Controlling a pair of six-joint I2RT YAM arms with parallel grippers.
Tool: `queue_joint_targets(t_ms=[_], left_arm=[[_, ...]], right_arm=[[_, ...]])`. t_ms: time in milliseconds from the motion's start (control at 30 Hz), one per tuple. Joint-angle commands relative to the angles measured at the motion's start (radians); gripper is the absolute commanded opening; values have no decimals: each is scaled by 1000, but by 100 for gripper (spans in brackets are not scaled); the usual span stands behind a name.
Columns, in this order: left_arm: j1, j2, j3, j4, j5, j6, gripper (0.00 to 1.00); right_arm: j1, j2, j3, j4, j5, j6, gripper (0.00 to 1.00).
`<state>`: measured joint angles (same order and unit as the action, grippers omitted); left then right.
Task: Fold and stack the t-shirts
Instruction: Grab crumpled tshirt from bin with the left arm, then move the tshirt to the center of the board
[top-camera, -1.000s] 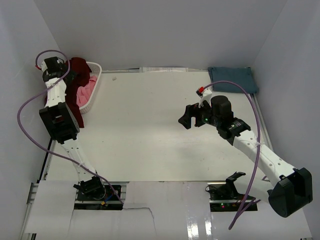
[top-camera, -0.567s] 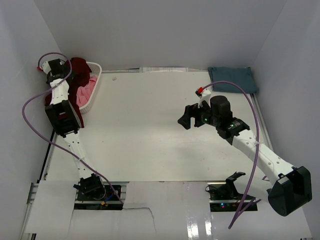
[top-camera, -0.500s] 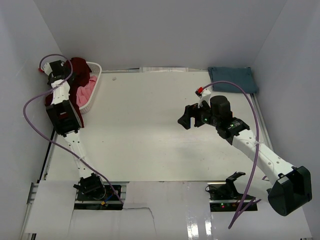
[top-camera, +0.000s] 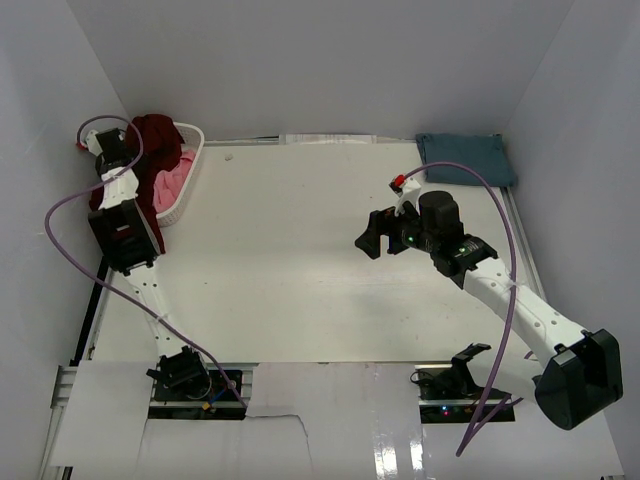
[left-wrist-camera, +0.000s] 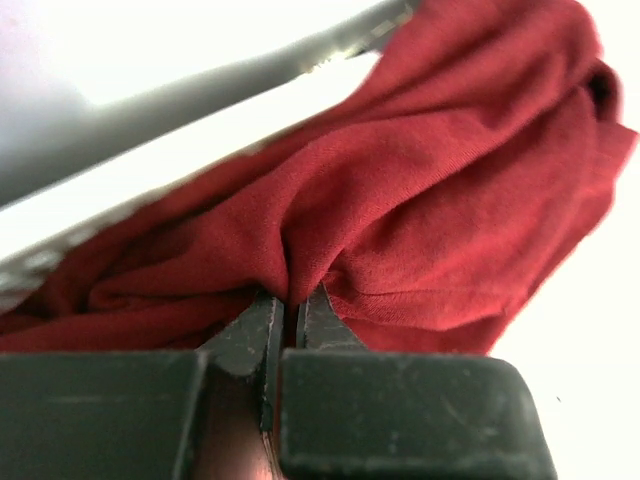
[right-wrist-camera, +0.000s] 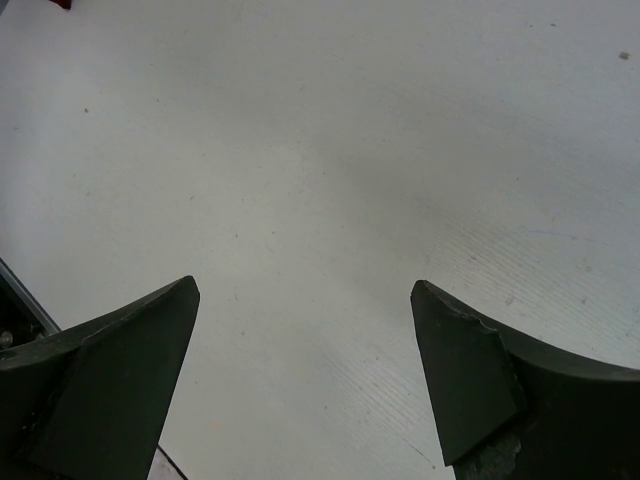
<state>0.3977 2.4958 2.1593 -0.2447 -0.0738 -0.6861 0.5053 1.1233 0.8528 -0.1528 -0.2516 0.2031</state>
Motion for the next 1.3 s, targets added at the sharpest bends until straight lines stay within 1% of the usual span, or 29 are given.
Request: queue_joint_targets(t_ms=[0, 67, 200, 267, 300, 333, 400, 467, 500, 533, 567, 633, 667, 700, 733, 767, 833, 867, 900, 933, 967, 1000, 1067, 1100, 1133, 1200, 1233, 1267], left_arm=[[-2, -174, -21, 61, 132, -50, 4], [-8, -225, -50, 62, 144, -58, 4], [-13, -398, -117, 65, 183, -63, 4], [-13, -452, -154, 56, 195, -66, 4], [-13, -480, -167, 53, 195, -73, 4], [-13, -539, -186, 53, 207, -108, 6], [-13, -592, -237, 61, 247, -136, 5], [-13, -667, -275, 61, 336, -191, 0], [-16, -689, -289, 67, 380, -211, 0], [-19, -731, -302, 77, 498, -252, 0], [-25, -750, -318, 88, 555, -272, 0], [-72, -811, -332, 134, 679, -285, 0], [-92, -834, -337, 154, 768, -271, 0], [-138, -862, -337, 156, 796, -253, 0], [-161, -921, -337, 157, 813, -228, 0], [-178, -952, -343, 160, 842, -198, 0], [-195, -1003, -349, 176, 899, -200, 0], [-195, -1041, -351, 212, 972, -217, 0], [-195, -1054, -367, 254, 1026, -292, 0], [-201, -1060, -375, 345, 1073, -341, 0], [-209, -1071, -386, 369, 1110, -384, 0], [-221, -1080, -421, 372, 1158, -436, 0], [-232, -1110, -487, 372, 1175, -441, 0], [-232, -1161, -537, 372, 1162, -429, 0], [-234, -1189, -650, 372, 1148, -418, 0], [-237, -1251, -755, 372, 1134, -392, 0], [-243, -1267, -851, 372, 1131, -374, 2], [-250, -1282, -898, 372, 1129, -362, 13]], right_arm=[[-1, 13, -8, 55, -11, 5, 93], [-2, 12, -6, 52, -9, 2, 93], [-1, 10, 2, 39, 3, -2, 92], [-1, 7, 2, 38, 8, -5, 92], [-1, 6, 2, 38, 9, -5, 92], [-2, 4, 2, 39, 11, -5, 92], [-1, 3, 2, 38, 11, -7, 92], [-2, 1, -1, 41, 12, -8, 92], [-1, 0, -1, 42, 12, -8, 92], [-2, 1, -1, 42, 12, -8, 92], [-1, 0, -3, 44, 12, -8, 92], [-2, 0, 0, 45, 9, -8, 92], [-2, 0, 3, 44, 8, -8, 92], [-2, -2, 3, 44, 8, -10, 92], [-2, -2, 5, 42, 8, -10, 92], [-1, -3, 3, 41, 6, -10, 92], [-2, -7, 2, 44, 3, -10, 92], [-2, -7, 0, 42, 3, -8, 92], [-1, -7, -1, 44, 3, -8, 92], [-1, -5, -1, 47, 6, -4, 92], [-2, -3, -1, 44, 11, -2, 92], [-2, 1, 3, 44, 14, -1, 92], [-1, 0, 6, 38, 41, 15, 92], [-1, -2, 11, 32, 60, 24, 92], [-1, -5, 12, 27, 78, 33, 92], [-2, -32, 12, 16, 126, 53, 92], [-2, -43, 9, 16, 136, 59, 91], [-2, -55, 8, 18, 150, 67, 91]])
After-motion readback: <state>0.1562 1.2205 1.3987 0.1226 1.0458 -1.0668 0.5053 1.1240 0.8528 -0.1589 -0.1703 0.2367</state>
